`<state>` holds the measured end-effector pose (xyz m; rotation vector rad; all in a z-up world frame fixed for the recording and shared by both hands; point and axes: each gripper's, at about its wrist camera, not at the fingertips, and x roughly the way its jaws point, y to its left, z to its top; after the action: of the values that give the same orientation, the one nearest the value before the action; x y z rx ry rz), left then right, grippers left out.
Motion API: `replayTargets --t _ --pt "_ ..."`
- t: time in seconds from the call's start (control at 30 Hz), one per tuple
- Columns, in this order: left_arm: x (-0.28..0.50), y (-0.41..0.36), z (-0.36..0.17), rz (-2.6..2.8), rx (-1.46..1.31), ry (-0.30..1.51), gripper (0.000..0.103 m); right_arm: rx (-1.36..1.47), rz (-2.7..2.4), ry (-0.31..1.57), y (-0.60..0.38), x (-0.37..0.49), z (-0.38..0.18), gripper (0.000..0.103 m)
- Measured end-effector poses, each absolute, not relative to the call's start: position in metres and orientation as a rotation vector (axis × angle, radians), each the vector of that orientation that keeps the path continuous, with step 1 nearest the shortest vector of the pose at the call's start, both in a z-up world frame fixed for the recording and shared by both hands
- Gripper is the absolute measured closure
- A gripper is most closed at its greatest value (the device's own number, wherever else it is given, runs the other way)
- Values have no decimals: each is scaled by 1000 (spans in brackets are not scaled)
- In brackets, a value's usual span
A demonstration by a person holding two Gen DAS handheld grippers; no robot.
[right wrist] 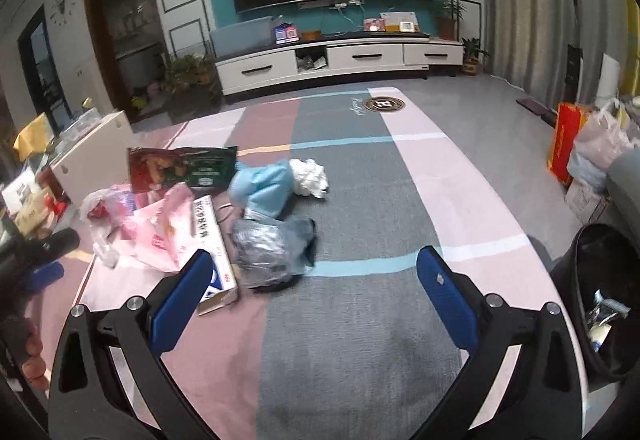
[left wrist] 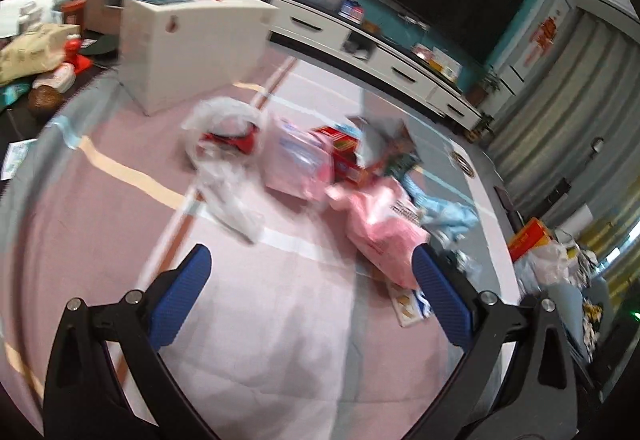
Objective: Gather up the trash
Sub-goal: 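Move both tools back to the trash pile on the rug, then grasp the pink plastic bag with the right gripper while left grasps the white plastic bag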
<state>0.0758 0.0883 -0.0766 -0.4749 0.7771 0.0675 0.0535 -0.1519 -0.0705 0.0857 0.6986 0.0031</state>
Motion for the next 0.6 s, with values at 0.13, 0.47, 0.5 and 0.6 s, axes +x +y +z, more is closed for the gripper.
replayTargets --t 0.13,0.47,0.5,0.6 --pt "76 108 -75 105 -520 767 3 13 38 707 -127 56 -56 3" --pt "87 134 -78 137 -605 773 3 -31 201 801 -70 97 -53 14" --pt "89 136 -80 144 -608 779 3 -36 231 814 -60 105 -57 16" --pt "92 142 -84 166 -602 791 3 -73 242 850 -37 123 -72 21"
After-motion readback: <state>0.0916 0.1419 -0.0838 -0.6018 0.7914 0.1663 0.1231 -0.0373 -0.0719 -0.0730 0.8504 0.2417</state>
